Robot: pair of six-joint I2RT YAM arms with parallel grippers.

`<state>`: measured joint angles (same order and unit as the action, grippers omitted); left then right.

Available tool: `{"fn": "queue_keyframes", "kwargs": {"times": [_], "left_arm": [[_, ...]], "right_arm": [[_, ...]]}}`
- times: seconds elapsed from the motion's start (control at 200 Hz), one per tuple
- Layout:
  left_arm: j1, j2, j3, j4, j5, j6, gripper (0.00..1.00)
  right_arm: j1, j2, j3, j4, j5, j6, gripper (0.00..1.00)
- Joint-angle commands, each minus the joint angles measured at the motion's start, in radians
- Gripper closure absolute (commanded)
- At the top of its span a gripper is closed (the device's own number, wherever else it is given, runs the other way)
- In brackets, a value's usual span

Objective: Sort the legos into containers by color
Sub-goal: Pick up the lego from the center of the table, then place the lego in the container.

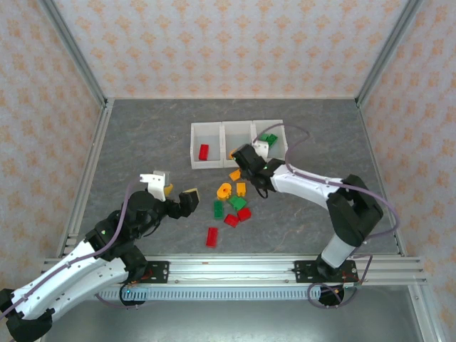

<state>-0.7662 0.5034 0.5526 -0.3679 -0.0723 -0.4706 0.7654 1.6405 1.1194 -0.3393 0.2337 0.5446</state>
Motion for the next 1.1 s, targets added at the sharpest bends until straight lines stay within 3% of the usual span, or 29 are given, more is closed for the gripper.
{"fn": "queue_keyframes", "kwargs": {"times": [0.0,0.335,0.531,0.781,0.891,1.091], "left_arm": [[-0.012,-0.010,0.001,0.009,-0.031,-0.003,0.01],[-0.017,-0.033,0.006,0.000,-0.014,-0.005,0.01],[-0.019,-0.049,0.006,-0.003,-0.024,-0.010,0.01],[-0.023,-0.066,0.003,-0.002,-0.031,-0.016,0.01],[-0.024,-0.064,0.001,-0.001,-0.034,-0.019,0.01],[-0.028,-0.046,0.007,-0.009,-0.031,-0.026,0.01]], "right_arm": [[0.006,-0.048,0.088,0.045,-0.025,-0.091,0.81],[-0.005,0.160,0.370,0.135,-0.214,-0.258,0.80],[-0.020,0.365,0.590,0.075,-0.315,-0.347,0.78],[-0.044,0.544,0.769,0.002,-0.357,-0.377,0.76],[-0.052,0.588,0.805,-0.020,-0.349,-0.379,0.67],[-0.057,0.631,0.871,-0.084,-0.343,-0.381,0.36]]}}
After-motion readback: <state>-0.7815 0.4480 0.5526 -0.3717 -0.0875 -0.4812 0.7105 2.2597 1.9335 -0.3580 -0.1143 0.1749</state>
